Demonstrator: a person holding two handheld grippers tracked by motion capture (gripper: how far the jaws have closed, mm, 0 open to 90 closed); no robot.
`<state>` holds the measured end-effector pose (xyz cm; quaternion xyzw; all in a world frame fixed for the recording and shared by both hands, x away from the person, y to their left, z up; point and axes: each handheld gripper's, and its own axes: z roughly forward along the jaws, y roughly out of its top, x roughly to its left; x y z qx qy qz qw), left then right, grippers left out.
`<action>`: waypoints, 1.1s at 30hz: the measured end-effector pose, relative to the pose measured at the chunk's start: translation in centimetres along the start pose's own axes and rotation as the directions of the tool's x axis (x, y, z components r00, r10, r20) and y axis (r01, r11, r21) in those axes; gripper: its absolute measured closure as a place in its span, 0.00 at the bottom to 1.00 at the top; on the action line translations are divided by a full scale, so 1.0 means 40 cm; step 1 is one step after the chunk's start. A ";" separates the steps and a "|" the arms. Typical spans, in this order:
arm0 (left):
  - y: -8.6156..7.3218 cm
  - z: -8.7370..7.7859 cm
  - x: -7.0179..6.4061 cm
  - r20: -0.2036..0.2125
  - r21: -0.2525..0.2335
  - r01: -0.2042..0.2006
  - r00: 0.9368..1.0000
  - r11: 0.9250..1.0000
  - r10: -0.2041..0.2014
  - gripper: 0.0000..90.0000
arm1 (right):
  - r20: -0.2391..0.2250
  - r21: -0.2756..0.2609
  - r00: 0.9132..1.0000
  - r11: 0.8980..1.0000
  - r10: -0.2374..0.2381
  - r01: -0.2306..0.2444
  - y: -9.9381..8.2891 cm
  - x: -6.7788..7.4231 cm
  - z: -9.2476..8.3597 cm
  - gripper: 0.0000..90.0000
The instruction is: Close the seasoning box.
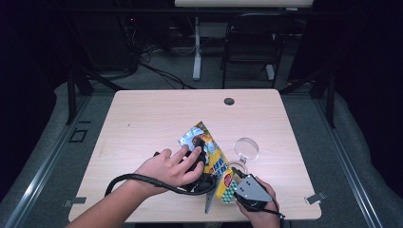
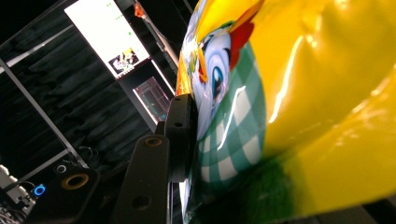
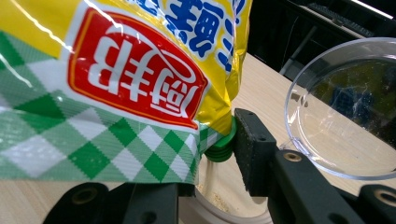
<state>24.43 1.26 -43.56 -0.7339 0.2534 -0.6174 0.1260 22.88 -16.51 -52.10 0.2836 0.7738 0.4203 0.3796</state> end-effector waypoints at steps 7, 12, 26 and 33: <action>0.001 -0.001 0.003 0.006 0.003 -0.008 1.000 1.000 0.008 0.78 | 0.000 0.001 1.000 1.000 0.002 -0.002 0.000 0.000 0.000 0.78; 0.004 0.001 0.005 0.003 0.005 -0.015 1.000 1.000 0.015 0.78 | -0.007 0.002 1.000 1.000 0.005 -0.005 -0.002 -0.002 0.002 0.78; 0.010 0.006 0.007 0.006 0.001 -0.023 1.000 1.000 0.023 0.79 | -0.002 0.007 1.000 1.000 0.012 -0.012 -0.006 -0.004 0.007 0.78; 0.013 0.005 0.007 -0.003 0.005 -0.036 0.999 0.999 0.036 0.79 | -0.004 0.011 1.000 1.000 0.015 -0.015 -0.007 -0.005 0.008 0.78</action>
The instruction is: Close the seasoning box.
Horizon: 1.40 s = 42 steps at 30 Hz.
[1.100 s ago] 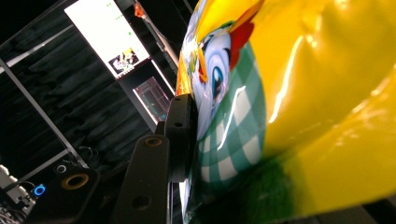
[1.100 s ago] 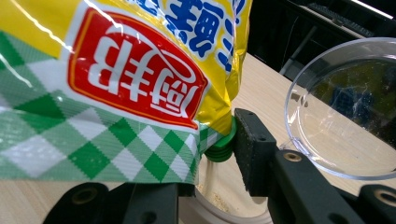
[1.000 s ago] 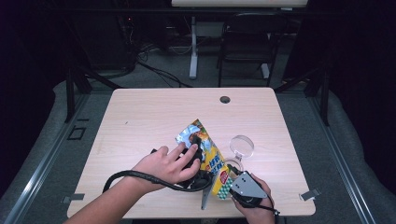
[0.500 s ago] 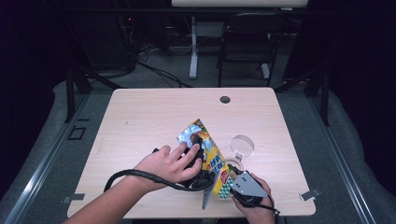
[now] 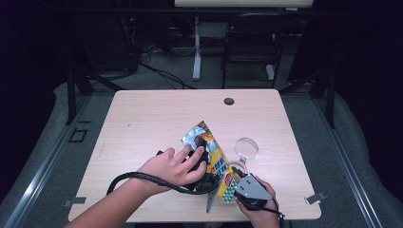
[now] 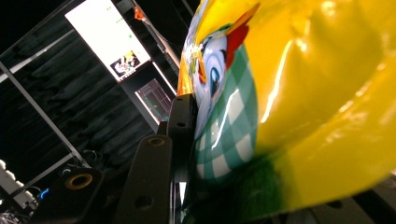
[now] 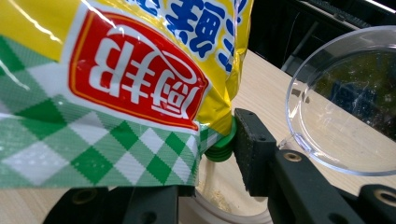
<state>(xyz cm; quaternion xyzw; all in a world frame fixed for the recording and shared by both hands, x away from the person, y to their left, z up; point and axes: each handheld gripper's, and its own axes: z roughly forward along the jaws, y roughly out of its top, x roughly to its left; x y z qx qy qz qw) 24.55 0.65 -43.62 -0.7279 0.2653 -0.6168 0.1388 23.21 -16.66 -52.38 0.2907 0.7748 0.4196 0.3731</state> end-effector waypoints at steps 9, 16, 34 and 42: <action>0.000 -0.002 -0.004 -0.006 -0.011 0.003 1.000 1.000 -0.003 0.82 | 0.005 -0.002 1.000 1.000 0.000 0.000 0.000 -0.001 -0.001 0.78; 0.002 -0.006 -0.004 -0.013 -0.006 -0.013 1.000 1.000 0.013 0.83 | 0.002 -0.003 1.000 1.000 -0.003 0.003 0.000 0.000 0.001 0.78; 0.006 -0.012 -0.002 -0.016 0.000 -0.030 0.999 1.000 0.030 0.83 | 0.003 -0.001 1.000 1.000 0.000 0.000 -0.002 0.000 0.004 0.78; 0.007 -0.011 0.001 -0.020 -0.005 -0.028 0.999 1.000 0.028 0.83 | 0.007 -0.001 1.000 1.000 0.002 -0.002 -0.002 -0.001 0.004 0.78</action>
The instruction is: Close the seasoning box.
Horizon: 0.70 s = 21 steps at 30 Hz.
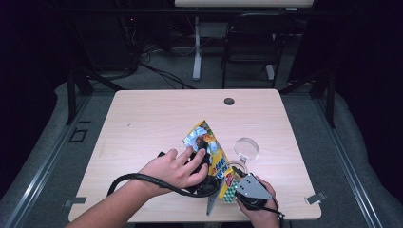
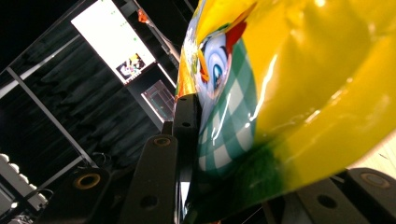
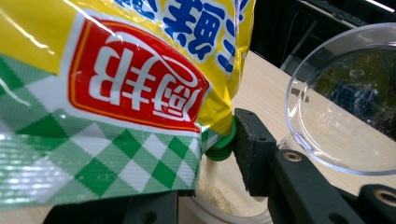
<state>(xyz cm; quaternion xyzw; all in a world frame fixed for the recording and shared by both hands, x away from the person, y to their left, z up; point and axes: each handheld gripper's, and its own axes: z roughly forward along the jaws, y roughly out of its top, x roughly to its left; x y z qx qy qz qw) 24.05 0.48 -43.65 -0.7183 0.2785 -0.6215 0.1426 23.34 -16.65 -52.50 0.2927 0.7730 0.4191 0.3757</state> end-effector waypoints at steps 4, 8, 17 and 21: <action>0.001 0.000 0.004 0.004 0.001 -0.008 1.000 1.000 0.008 0.83 | 0.001 0.002 1.000 1.000 0.001 -0.001 0.000 -0.001 -0.001 0.78; 0.003 -0.002 0.010 0.010 0.011 -0.022 1.000 1.000 0.022 0.83 | 0.002 -0.003 1.000 1.000 0.009 -0.009 -0.001 -0.002 -0.001 0.78; 0.007 -0.001 0.017 0.010 0.009 -0.031 0.999 0.999 0.031 0.83 | 0.001 -0.005 1.000 1.000 0.019 -0.019 -0.002 -0.006 -0.003 0.78; 0.008 0.000 0.017 0.014 0.009 -0.034 0.999 0.999 0.034 0.83 | 0.001 -0.001 1.000 1.000 0.020 -0.020 -0.003 -0.007 -0.004 0.78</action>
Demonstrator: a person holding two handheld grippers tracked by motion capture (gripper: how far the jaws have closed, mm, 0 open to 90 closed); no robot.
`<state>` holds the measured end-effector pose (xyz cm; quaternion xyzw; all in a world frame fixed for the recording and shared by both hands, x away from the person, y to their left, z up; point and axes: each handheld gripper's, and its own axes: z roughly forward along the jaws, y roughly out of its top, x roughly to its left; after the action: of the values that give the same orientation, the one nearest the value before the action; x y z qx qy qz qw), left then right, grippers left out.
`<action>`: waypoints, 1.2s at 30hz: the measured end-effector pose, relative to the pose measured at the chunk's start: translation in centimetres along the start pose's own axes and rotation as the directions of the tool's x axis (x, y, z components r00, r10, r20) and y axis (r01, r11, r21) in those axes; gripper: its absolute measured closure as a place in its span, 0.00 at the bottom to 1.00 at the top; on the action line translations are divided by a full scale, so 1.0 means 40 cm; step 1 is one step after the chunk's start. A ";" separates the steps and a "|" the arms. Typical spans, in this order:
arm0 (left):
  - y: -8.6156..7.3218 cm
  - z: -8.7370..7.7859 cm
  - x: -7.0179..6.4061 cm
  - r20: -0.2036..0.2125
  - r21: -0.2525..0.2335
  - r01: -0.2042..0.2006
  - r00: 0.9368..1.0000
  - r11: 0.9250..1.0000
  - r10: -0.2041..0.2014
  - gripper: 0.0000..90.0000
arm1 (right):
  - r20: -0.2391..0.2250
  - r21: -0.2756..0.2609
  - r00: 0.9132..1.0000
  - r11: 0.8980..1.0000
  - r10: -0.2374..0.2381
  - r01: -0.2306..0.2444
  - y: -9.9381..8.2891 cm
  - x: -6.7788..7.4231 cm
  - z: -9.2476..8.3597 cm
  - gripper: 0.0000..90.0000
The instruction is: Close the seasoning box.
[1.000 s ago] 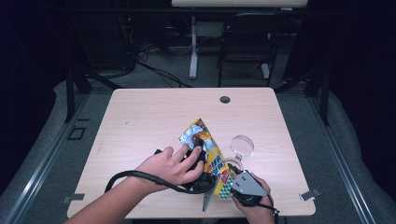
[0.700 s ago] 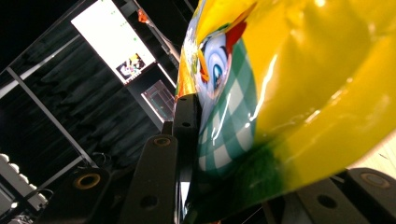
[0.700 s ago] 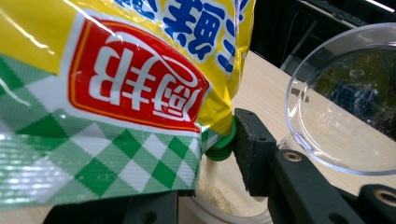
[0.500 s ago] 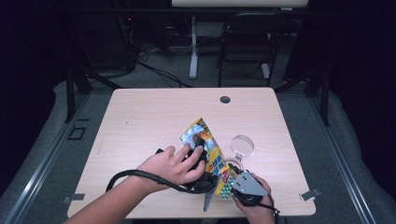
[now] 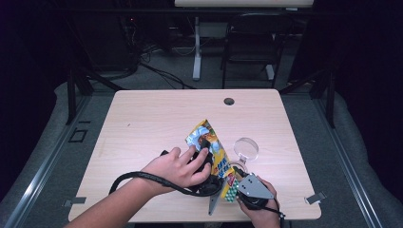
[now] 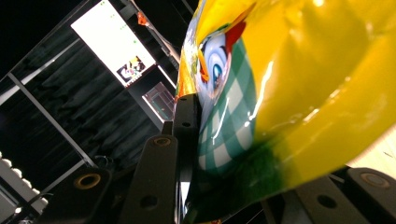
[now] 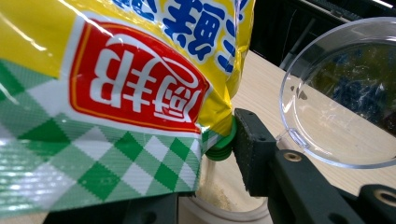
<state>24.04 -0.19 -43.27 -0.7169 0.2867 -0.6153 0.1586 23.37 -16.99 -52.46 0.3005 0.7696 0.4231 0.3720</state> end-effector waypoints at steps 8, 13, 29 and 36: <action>0.003 0.001 0.001 0.003 0.000 -0.004 1.000 1.000 0.004 0.84 | -0.001 0.003 1.000 1.000 0.005 -0.005 -0.001 -0.002 -0.001 0.78; 0.004 0.001 0.001 0.002 0.003 -0.009 1.000 1.000 0.009 0.84 | 0.001 0.003 1.000 1.000 0.009 -0.009 -0.001 -0.002 0.000 0.79; 0.007 0.001 -0.001 0.005 0.004 -0.015 1.000 1.000 0.015 0.84 | -0.002 0.007 1.000 1.000 0.007 -0.007 -0.003 -0.001 0.001 0.79; 0.009 0.000 -0.001 0.004 0.008 -0.023 1.000 1.000 0.023 0.84 | -0.002 0.012 1.000 1.000 0.006 -0.006 -0.003 0.000 0.002 0.78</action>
<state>23.97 -0.45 -43.49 -0.7140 0.2922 -0.6133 0.1691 23.41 -17.02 -52.60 0.3045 0.7716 0.4200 0.3682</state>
